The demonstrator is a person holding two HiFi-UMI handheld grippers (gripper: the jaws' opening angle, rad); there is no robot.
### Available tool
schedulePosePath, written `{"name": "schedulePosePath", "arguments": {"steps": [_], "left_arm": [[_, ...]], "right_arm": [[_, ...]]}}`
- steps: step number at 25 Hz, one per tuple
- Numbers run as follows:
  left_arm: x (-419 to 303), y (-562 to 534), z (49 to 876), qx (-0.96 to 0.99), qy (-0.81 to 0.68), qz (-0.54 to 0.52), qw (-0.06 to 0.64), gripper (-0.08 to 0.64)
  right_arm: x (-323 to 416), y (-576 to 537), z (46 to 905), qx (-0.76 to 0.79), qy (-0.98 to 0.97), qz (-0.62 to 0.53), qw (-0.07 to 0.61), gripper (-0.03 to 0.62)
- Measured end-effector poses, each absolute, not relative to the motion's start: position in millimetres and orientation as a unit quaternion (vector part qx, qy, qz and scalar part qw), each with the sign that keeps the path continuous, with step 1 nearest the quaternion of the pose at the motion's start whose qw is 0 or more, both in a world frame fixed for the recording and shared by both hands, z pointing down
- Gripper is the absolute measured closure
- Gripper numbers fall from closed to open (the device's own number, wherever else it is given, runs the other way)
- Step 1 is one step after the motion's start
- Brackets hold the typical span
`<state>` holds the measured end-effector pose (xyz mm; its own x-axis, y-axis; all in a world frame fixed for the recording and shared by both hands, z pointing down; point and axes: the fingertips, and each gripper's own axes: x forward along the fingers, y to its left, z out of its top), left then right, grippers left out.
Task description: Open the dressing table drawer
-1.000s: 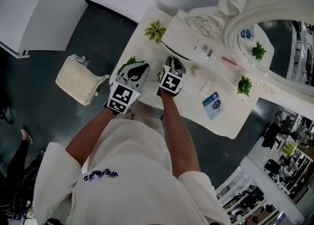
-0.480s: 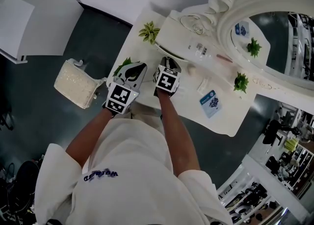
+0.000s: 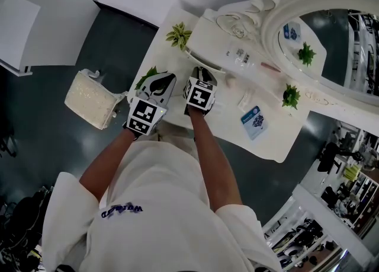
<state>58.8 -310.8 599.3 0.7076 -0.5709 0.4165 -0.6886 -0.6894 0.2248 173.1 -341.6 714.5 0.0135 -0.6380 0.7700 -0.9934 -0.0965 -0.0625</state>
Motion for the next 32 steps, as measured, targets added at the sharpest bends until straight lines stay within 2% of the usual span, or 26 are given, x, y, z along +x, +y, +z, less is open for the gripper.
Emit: {"name": "schedulePosePath", "arguments": {"steps": [32], "left_arm": [[44.8,-282.4,597.6,0.901,-0.362,0.169,0.168,0.549]], "right_arm": [[169.0,-322.4,715.2,0.648,-0.626,0.361,0.238,0.488]]}}
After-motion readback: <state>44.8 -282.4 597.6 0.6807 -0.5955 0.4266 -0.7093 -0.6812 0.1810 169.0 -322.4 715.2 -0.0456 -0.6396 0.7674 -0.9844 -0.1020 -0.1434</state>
